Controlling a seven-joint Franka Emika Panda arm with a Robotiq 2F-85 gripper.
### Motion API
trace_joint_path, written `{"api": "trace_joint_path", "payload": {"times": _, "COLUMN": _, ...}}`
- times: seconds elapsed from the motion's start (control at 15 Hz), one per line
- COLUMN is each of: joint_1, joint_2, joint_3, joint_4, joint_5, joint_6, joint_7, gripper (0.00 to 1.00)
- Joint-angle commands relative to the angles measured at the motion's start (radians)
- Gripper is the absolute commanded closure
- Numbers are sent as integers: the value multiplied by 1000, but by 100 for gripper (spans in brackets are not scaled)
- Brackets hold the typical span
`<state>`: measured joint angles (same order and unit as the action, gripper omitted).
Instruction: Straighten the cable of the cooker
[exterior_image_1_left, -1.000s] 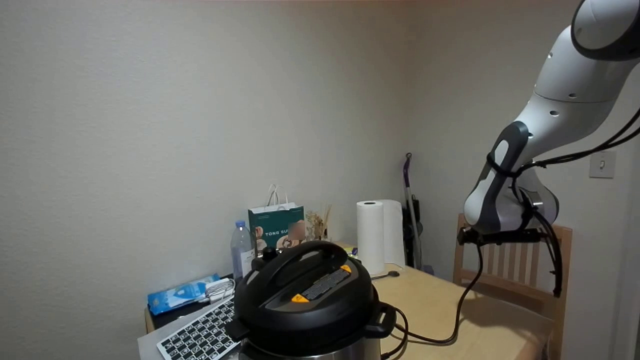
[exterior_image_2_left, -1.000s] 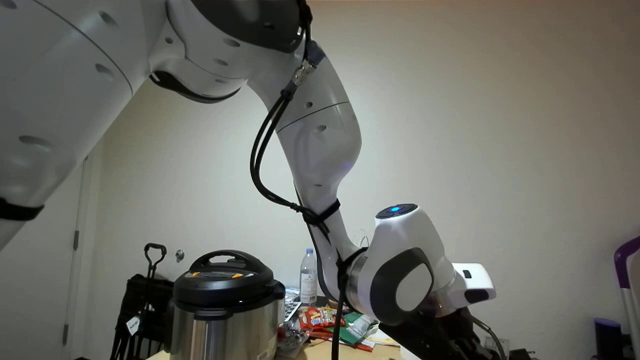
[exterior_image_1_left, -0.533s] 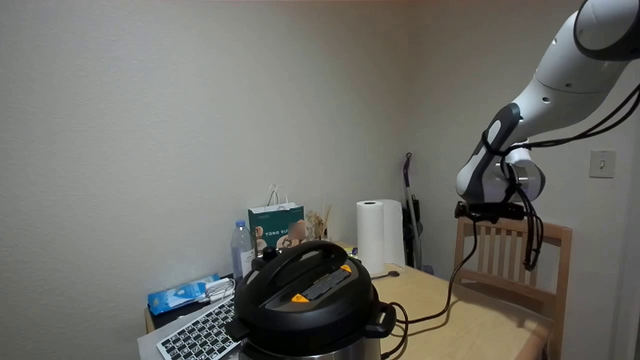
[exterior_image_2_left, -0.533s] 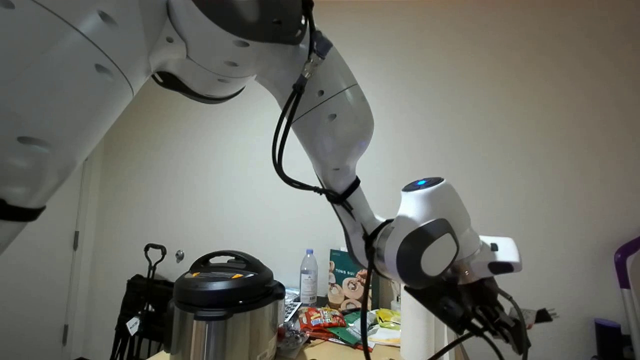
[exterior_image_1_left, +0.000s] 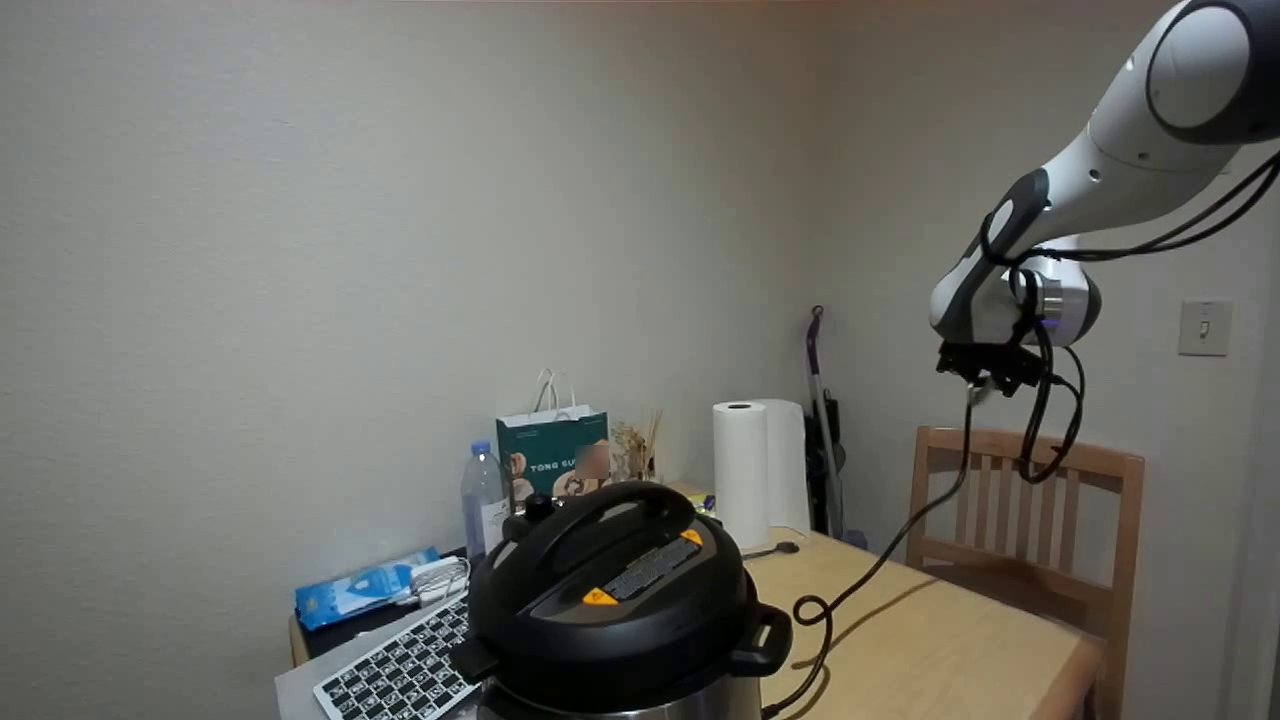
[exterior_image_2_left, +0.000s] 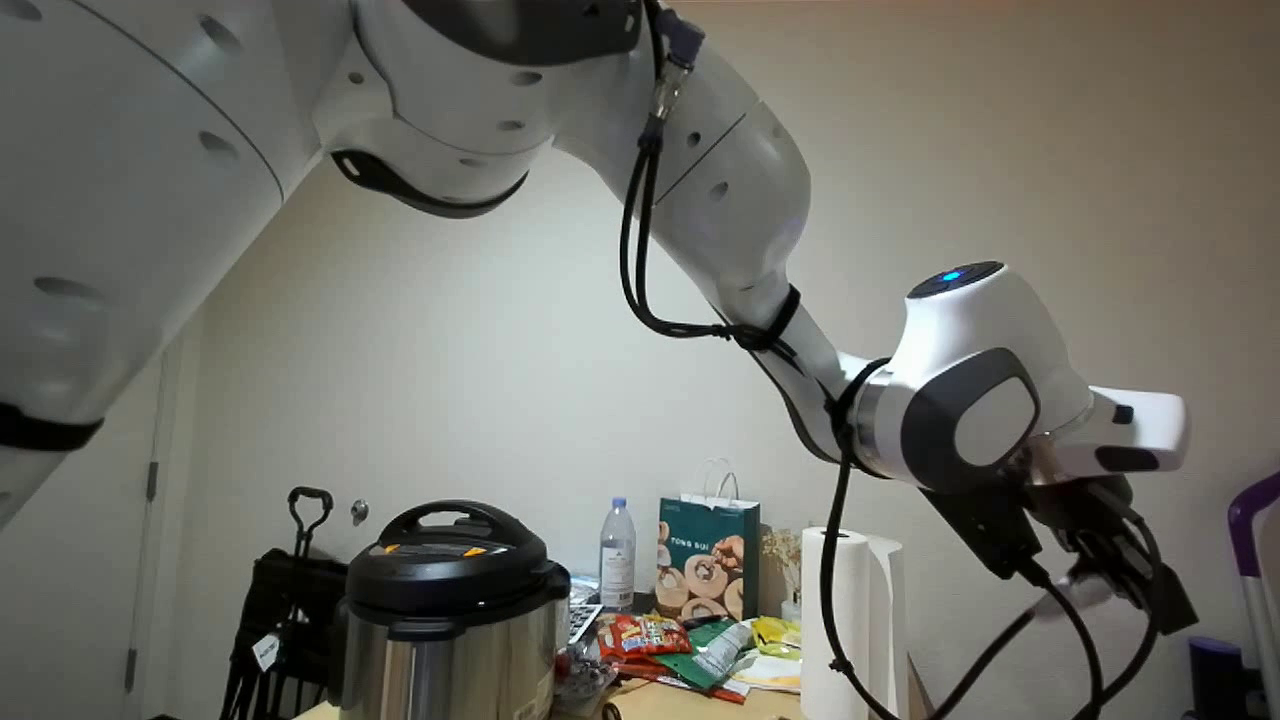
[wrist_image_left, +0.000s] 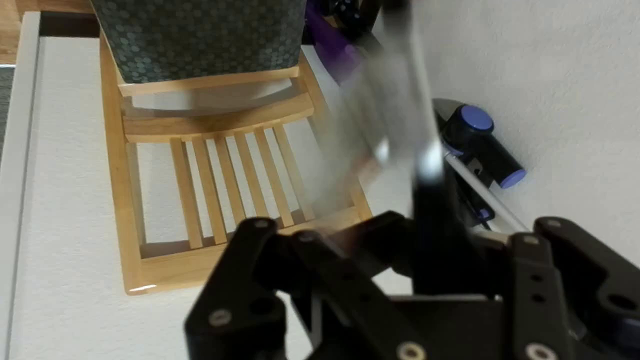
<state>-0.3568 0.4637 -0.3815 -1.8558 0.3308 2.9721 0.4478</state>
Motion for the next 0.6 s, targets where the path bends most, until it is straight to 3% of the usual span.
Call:
{"api": "trace_joint_path", "payload": {"times": 0.0, "joint_1": 15, "joint_2": 75, "joint_3": -54, "joint_4": 81, "joint_5": 15, "joint_6": -9, "joint_7": 105, "gripper": 73}}
{"api": "trace_joint_path", "payload": {"times": 0.53, "joint_1": 47, "joint_2": 139, "joint_3": -81, "joint_4": 115, "joint_5": 2, "joint_6": 1, "joint_7": 180, "gripper": 27}}
